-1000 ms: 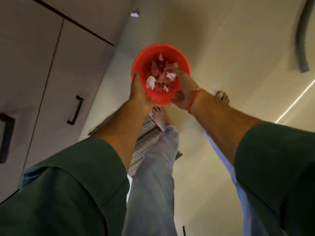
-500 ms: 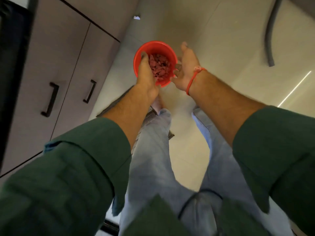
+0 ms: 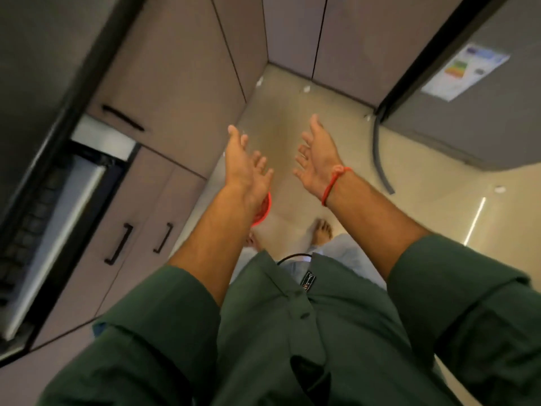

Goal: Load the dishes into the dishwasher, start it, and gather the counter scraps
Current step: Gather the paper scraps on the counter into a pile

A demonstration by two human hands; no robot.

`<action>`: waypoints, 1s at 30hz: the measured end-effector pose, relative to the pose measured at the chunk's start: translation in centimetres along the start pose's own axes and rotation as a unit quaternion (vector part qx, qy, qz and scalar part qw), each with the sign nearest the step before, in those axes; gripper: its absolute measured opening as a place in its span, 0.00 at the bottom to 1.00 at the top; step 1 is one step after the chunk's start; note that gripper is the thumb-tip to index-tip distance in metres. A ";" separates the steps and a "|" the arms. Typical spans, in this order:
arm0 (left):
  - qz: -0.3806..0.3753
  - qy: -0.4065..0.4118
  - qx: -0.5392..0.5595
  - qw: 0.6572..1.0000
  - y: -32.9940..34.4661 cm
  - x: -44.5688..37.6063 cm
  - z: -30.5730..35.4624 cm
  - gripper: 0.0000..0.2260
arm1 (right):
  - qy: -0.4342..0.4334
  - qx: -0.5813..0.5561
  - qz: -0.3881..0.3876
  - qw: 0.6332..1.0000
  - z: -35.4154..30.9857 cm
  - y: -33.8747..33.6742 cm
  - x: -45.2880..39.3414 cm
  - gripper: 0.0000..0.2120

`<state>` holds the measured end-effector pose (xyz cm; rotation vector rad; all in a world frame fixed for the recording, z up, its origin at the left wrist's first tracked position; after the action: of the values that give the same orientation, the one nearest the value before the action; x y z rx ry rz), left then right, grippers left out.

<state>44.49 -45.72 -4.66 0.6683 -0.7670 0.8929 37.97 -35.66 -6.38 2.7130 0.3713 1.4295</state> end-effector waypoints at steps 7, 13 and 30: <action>-0.045 0.110 0.011 0.993 9.3 4.3 5.9 0.30 | -0.144 0.030 0.013 0.989 -12.1 -3.4 2.5 0.35; -0.098 0.214 0.006 0.972 16.7 8.0 12.3 0.31 | -0.248 0.055 0.000 0.967 -24.0 -3.9 4.7 0.37; -0.107 0.313 -0.009 0.944 28.5 1.4 25.9 0.28 | -0.379 0.127 -0.017 0.917 -41.6 1.3 -2.7 0.25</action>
<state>12.73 -51.88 16.28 0.4023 -0.1277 0.8292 2.70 -40.23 15.32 3.1513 0.5568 0.2444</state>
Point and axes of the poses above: each hand's wrist, its own x-axis away from the middle knuckle, its own y-axis out of the palm, z = x × y, the point moved 2 cm from there along -x, towards the middle knuckle, and after that the axes turned 7 degrees about z, right-handed, at the moved point
